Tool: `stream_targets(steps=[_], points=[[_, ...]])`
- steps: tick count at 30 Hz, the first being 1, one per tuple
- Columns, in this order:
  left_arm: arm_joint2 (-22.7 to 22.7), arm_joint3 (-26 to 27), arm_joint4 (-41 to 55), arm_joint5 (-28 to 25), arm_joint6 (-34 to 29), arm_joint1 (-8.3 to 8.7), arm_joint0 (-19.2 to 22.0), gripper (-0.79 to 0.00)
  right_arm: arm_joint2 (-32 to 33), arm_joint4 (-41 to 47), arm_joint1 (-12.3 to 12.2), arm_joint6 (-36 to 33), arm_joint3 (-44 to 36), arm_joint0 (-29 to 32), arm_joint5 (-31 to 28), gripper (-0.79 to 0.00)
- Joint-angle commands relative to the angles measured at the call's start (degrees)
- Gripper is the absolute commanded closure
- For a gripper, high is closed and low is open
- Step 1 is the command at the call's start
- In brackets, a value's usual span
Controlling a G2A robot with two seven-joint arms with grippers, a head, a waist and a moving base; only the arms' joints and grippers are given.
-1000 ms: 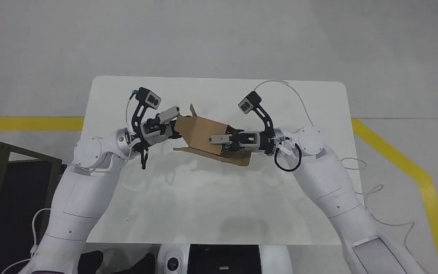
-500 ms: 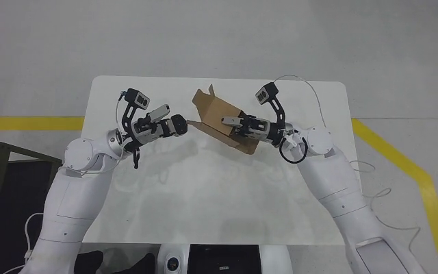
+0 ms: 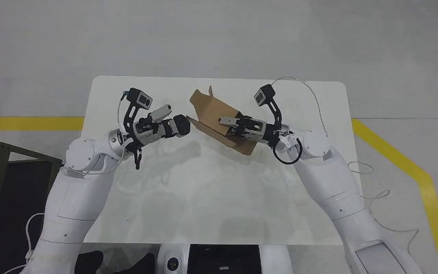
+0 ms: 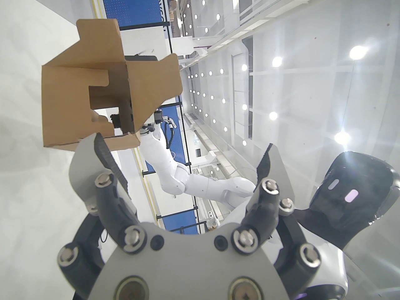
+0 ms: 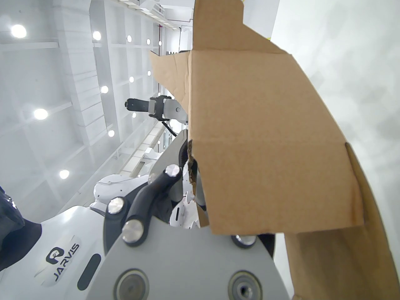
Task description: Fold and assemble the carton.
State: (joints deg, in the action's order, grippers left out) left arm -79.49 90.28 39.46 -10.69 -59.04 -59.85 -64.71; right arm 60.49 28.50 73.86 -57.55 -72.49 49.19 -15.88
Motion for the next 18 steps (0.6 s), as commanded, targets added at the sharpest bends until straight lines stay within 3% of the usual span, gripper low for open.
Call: stream_targets(steps=[1,18], points=[[-0.08,-0.43,-0.12,-0.1,0.07,-0.01,0.26,-0.785,-0.27,0.18,0.01,-1.22,-0.13,-0.03,0.21,0.0],[1.68,0.54,1.13,0.17,-0.41,-0.45,0.44,-0.785,-2.56,2.26,0.58,-5.56,-0.58,-0.71,-0.3,0.0]])
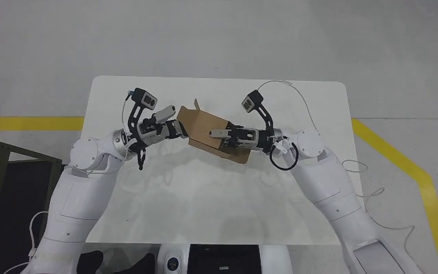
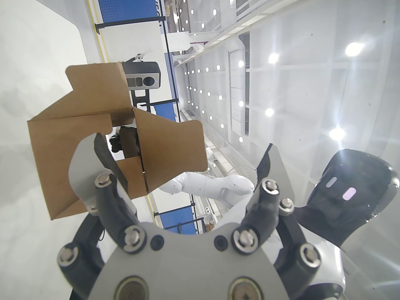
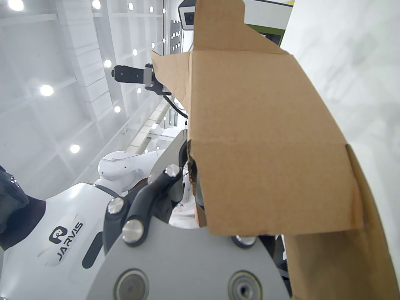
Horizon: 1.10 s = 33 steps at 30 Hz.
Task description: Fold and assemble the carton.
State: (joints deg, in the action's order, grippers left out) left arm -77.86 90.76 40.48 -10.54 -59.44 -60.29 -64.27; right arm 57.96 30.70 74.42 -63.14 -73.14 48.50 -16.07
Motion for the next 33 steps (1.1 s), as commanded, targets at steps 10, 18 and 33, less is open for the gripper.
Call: stream_targets(steps=[10,18,33], points=[[-0.06,0.45,0.25,0.16,-0.33,-0.08,-0.24,-0.785,-0.15,0.26,0.15,0.04,0.44,-0.17,-0.24,0.0],[-0.01,0.77,0.33,0.18,-0.51,-0.15,-0.33,-0.785,-0.15,0.4,0.22,0.01,0.67,-0.19,-0.25,0.0],[-4.56,-3.22,-1.04,-1.03,0.68,0.36,0.25,-0.785,0.9,0.94,-0.33,-5.23,2.19,-0.03,1.52,0.0]])
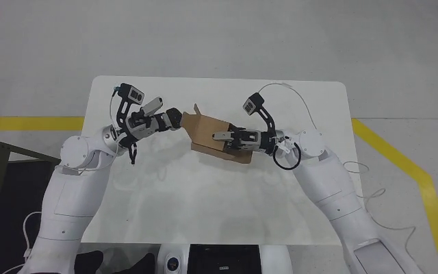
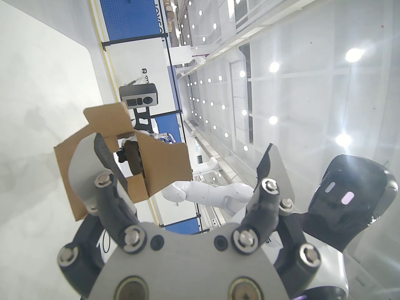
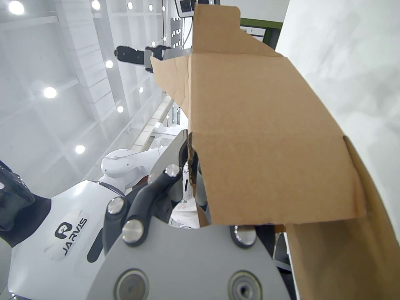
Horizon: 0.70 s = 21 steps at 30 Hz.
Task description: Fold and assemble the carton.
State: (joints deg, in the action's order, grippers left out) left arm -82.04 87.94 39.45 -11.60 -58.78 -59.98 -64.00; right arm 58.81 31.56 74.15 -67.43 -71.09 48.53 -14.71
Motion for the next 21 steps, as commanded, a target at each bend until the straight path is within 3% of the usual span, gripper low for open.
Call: stream_targets(steps=[1,12,21], points=[[-0.67,-0.71,-0.06,0.04,0.11,0.1,-0.07,-0.785,0.04,0.22,-0.11,-1.9,0.26,-0.12,0.31,0.0],[-0.23,-2.76,-0.4,-0.05,0.73,-0.01,-0.12,-0.785,-2.25,3.15,-0.12,-14.42,0.28,-0.79,0.95,0.0],[3.75,-1.68,1.04,0.0,0.54,-0.77,-0.04,-0.785,-4.24,3.03,0.18,-16.16,0.51,-1.27,0.91,0.0]])
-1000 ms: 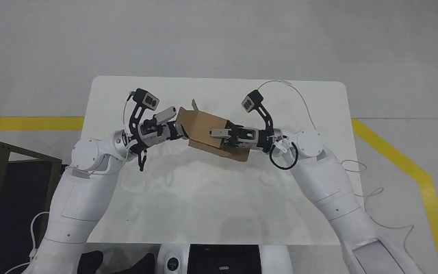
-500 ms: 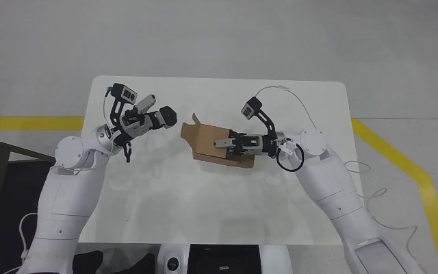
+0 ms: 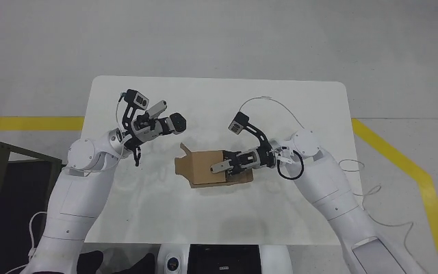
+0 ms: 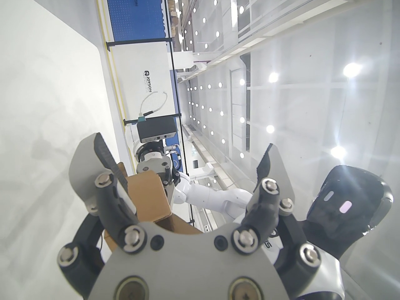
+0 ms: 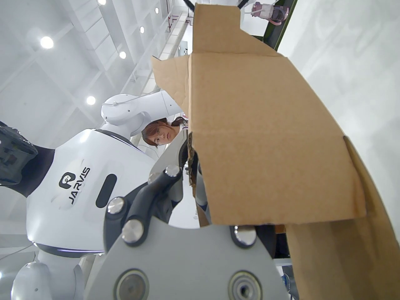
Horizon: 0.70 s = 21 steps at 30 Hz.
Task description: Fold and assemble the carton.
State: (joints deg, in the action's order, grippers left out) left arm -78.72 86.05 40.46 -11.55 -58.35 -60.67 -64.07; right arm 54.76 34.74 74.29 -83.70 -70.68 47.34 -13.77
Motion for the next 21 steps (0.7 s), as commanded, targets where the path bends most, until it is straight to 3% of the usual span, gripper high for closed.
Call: stream_targets(steps=[1,8,21], points=[[0.85,0.4,0.12,-0.05,0.07,-0.16,0.1,-0.785,-0.38,-0.19,0.08,0.15,0.13,-0.15,-0.07,0.0],[2.21,0.78,0.54,-0.07,-0.53,-0.49,0.68,-0.785,-0.55,-0.33,0.23,1.95,1.26,-0.77,-0.68,0.0],[0.39,2.95,1.79,1.67,-2.46,-0.17,-1.73,-0.785,1.1,-1.12,-0.01,7.27,2.63,-0.86,-1.22,0.0]])
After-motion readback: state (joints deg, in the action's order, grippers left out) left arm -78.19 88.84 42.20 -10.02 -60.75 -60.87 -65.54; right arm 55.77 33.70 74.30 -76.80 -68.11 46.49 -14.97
